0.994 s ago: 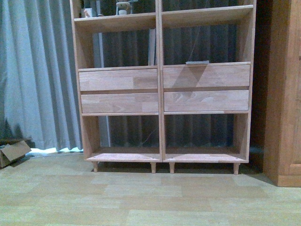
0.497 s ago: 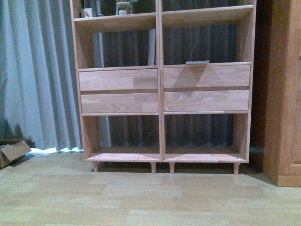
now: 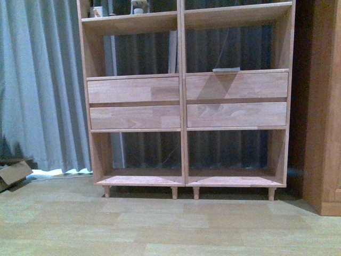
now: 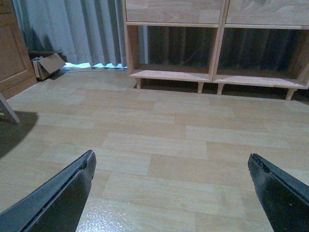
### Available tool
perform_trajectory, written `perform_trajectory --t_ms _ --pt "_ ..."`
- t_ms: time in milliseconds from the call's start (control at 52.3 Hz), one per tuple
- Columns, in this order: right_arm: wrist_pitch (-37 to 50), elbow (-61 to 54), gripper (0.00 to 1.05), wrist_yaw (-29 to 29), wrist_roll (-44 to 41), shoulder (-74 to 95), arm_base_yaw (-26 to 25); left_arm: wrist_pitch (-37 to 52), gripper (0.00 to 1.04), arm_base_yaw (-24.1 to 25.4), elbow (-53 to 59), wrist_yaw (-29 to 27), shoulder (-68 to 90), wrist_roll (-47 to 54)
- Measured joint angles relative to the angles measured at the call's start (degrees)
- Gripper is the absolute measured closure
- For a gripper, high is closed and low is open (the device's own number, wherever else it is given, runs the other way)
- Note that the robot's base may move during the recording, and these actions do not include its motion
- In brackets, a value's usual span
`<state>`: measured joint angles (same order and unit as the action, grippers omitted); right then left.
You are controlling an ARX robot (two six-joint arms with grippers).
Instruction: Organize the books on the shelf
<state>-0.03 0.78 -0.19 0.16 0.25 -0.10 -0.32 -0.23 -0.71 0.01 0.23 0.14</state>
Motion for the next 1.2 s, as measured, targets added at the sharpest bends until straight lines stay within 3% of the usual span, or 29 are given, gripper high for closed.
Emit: perform_trajectory --t_ms 1204 --pt "0.0 0.0 0.07 0.0 0.0 0.0 0.0 0.0 0.07 0.0 0.0 -0.04 -0.02 0.0"
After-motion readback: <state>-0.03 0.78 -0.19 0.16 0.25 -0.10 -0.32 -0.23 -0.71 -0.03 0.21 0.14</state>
